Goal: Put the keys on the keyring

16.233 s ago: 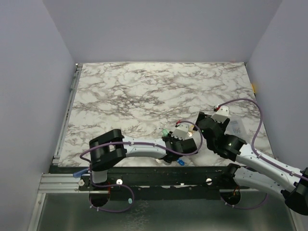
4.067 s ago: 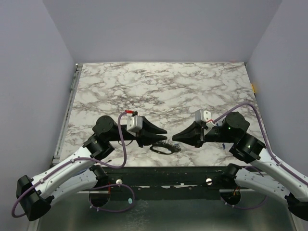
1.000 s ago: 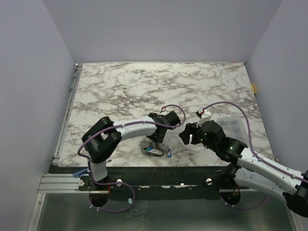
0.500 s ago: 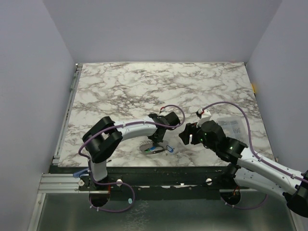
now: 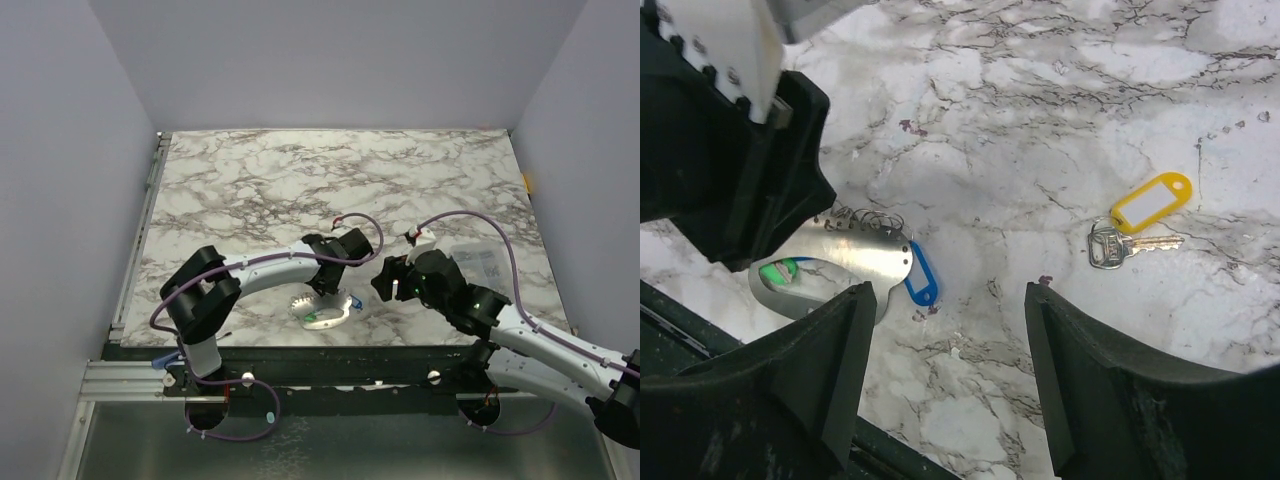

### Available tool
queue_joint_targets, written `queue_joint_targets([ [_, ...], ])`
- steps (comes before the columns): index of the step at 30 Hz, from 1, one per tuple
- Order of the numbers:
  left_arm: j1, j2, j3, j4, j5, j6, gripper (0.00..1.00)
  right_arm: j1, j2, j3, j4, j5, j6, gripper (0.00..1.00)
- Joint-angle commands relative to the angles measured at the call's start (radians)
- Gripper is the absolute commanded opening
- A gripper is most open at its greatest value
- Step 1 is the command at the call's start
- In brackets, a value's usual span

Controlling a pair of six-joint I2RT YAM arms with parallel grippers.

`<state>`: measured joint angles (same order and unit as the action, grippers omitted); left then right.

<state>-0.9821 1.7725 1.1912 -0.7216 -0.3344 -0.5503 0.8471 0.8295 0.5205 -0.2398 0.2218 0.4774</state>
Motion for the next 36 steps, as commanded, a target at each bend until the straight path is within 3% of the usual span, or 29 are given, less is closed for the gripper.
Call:
queue_joint_targets([
  [1,0.007,-0.095,-0.006,-0.006,-0.011,0.06,0.44,-0.002,0.014,0.002,0.002,0.002,-0.013,0.69],
  [4,0.028,-0.127,-0.043,0.015,0.042,0.124,0.51,-0.002,0.026,0.004,0.003,0.003,-0.015,0.69],
  [9,0.044,-0.134,-0.075,0.04,0.137,0.221,0.52,-0.002,0.055,0.011,0.004,0.013,-0.021,0.69],
  [15,0.087,-0.108,-0.118,0.087,0.23,0.295,0.37,-0.002,0.06,0.012,0.003,0.028,-0.023,0.69],
  [27,0.091,-0.041,-0.104,0.1,0.286,0.38,0.34,-0.002,0.061,0.012,-0.001,0.028,-0.022,0.69],
  [36,0.095,-0.025,-0.107,0.103,0.28,0.371,0.15,-0.002,0.064,0.012,-0.001,0.03,-0.022,0.69],
])
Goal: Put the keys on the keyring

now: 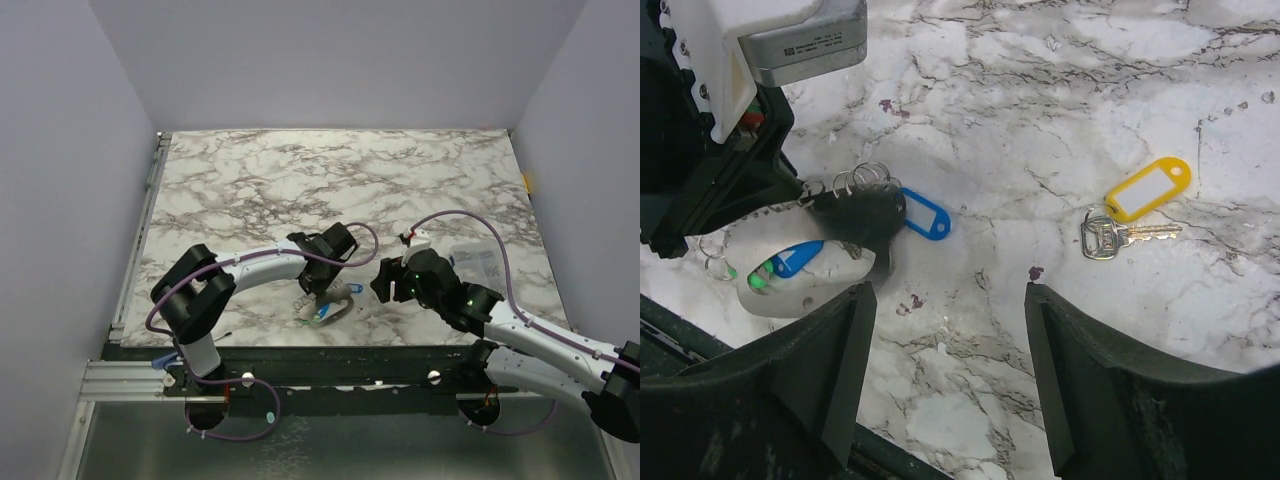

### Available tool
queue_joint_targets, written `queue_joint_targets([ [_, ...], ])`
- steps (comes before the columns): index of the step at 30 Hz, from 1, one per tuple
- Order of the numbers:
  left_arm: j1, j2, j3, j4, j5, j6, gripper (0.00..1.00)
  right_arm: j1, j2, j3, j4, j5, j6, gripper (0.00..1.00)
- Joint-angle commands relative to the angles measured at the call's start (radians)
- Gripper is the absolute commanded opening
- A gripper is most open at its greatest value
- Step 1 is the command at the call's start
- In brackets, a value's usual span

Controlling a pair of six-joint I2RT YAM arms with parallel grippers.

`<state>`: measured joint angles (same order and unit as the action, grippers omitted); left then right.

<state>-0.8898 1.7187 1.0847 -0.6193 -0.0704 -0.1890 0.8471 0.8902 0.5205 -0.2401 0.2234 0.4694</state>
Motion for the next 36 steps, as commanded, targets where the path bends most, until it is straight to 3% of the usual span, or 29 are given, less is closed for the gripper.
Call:
queue_joint_targets([
  [1,0.003,0.027,0.0,0.001,0.017,0.008,0.13,-0.002,0.003,0.012,-0.001,0.028,-0.014,0.69],
  [7,0.003,0.0,0.01,0.0,0.002,-0.008,0.0,-0.002,0.008,0.01,0.001,0.026,-0.015,0.69],
  [19,0.001,-0.146,0.042,0.006,-0.012,-0.045,0.0,-0.002,-0.02,0.015,0.021,-0.018,-0.035,0.69],
  [30,0.001,-0.361,-0.049,0.121,0.09,0.003,0.0,-0.002,-0.143,-0.005,0.227,-0.347,-0.129,0.73],
  [36,0.001,-0.456,-0.068,0.165,0.147,0.056,0.0,-0.002,-0.116,-0.029,0.387,-0.522,-0.16,0.75],
])
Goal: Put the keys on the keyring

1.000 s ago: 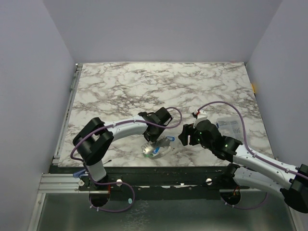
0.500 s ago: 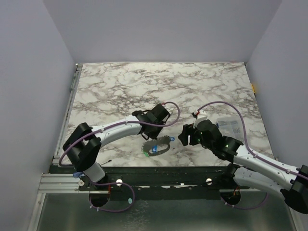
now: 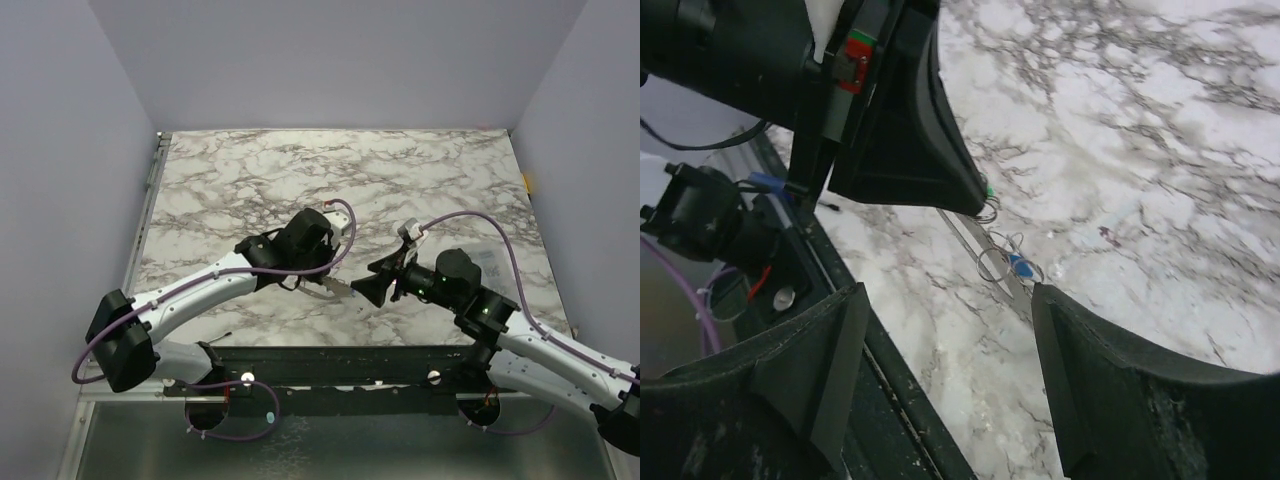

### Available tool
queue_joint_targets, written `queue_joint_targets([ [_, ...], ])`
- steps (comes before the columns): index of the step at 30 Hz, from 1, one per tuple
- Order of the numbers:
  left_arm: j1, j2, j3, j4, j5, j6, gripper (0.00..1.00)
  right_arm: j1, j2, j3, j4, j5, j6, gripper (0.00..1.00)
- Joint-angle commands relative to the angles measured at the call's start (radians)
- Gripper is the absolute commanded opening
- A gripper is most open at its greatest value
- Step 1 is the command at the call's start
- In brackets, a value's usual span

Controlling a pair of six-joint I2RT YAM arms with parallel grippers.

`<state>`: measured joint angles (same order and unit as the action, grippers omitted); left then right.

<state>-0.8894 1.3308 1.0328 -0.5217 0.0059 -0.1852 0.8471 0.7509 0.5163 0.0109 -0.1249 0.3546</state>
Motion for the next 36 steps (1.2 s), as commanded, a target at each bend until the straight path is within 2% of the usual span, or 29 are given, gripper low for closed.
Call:
queue_joint_targets([
  [1,0.0,-0.084,-0.02,0.074,0.076,0.061,0.0,-0.002,0.039,-0.02,0.147,-0.2,-0.056,0.76],
  [16,0.003,-0.3,-0.133,0.213,0.17,0.049,0.0,-0.002,0.146,0.023,0.268,-0.332,-0.235,0.76],
  [27,0.004,-0.355,-0.173,0.303,0.254,0.011,0.0,-0.002,0.237,0.038,0.315,-0.32,-0.214,0.76],
  [36,0.003,-0.364,-0.198,0.351,0.299,-0.02,0.0,-0.001,0.266,0.013,0.406,-0.272,-0.201,0.67],
])
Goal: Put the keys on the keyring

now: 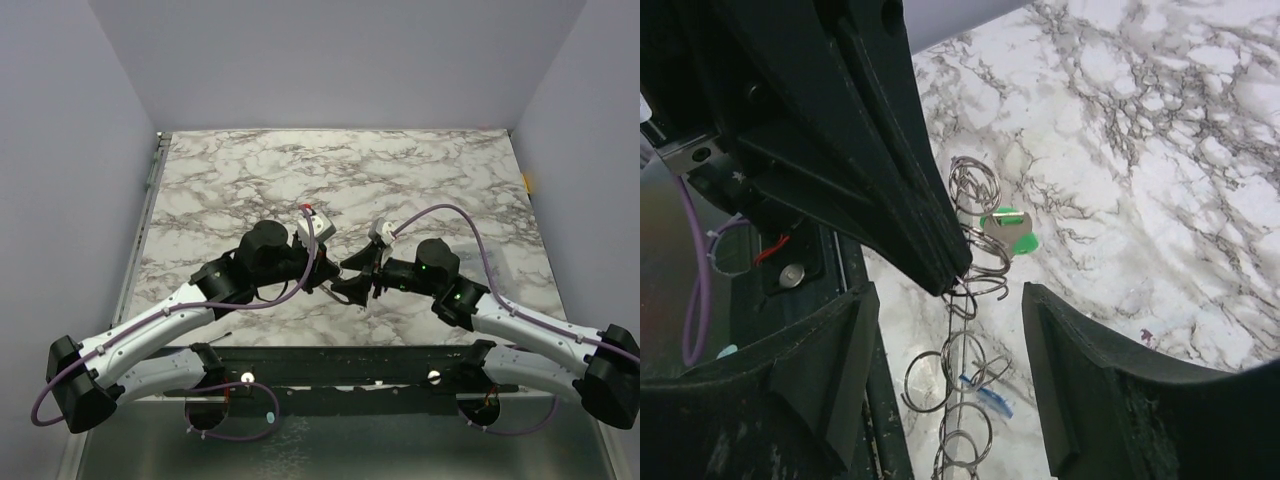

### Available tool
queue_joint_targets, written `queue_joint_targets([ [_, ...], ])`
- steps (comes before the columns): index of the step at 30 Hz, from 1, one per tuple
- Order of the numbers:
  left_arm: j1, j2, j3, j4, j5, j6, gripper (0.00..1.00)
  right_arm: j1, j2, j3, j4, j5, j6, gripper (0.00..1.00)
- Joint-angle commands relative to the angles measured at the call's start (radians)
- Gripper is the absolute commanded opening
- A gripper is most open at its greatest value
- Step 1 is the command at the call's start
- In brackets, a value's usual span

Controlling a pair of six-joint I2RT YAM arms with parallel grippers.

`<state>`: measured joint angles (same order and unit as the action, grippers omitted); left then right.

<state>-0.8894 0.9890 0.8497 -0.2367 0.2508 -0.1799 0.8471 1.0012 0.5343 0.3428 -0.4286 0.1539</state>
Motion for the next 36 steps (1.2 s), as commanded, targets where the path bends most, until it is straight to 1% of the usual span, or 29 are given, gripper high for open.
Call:
queue_joint_targets([
  [1,0.004,-0.025,-0.017,0.071,0.06,-0.03,0.0,-0.002,0.022,-0.008,0.082,0.032,-0.001,0.66],
  [5,0.004,-0.032,-0.024,0.088,0.061,-0.041,0.0,-0.002,0.04,-0.007,0.093,0.025,-0.003,0.6],
  [13,0.006,-0.045,-0.03,0.116,0.054,-0.051,0.0,-0.002,0.033,-0.049,0.117,0.046,0.001,0.6],
  [15,0.01,-0.05,-0.033,0.124,0.058,-0.055,0.0,-0.002,0.028,-0.065,0.135,0.048,0.008,0.58],
  [16,0.012,-0.049,-0.034,0.127,0.06,-0.056,0.0,-0.002,0.025,-0.072,0.15,0.052,0.013,0.56],
  [20,0.015,-0.048,-0.041,0.14,0.074,-0.065,0.0,-0.002,0.013,-0.1,0.214,0.066,0.032,0.4],
  [21,0.015,-0.049,-0.042,0.144,0.078,-0.066,0.0,-0.002,0.012,-0.104,0.234,0.069,0.035,0.38],
  [24,0.016,-0.049,-0.046,0.15,0.082,-0.07,0.0,-0.002,0.005,-0.11,0.266,0.071,0.035,0.38],
  [29,0.018,-0.049,-0.048,0.154,0.087,-0.073,0.0,-0.002,0.0,-0.119,0.309,0.042,0.046,0.44],
  [31,0.019,-0.049,-0.047,0.155,0.089,-0.075,0.0,-0.002,0.003,-0.12,0.32,0.035,0.051,0.44],
  [34,0.021,-0.047,-0.049,0.158,0.093,-0.078,0.0,-0.002,0.009,-0.122,0.329,0.032,0.053,0.41],
  [36,0.021,-0.049,-0.05,0.161,0.093,-0.078,0.0,-0.002,0.016,-0.123,0.33,0.031,0.055,0.35],
])
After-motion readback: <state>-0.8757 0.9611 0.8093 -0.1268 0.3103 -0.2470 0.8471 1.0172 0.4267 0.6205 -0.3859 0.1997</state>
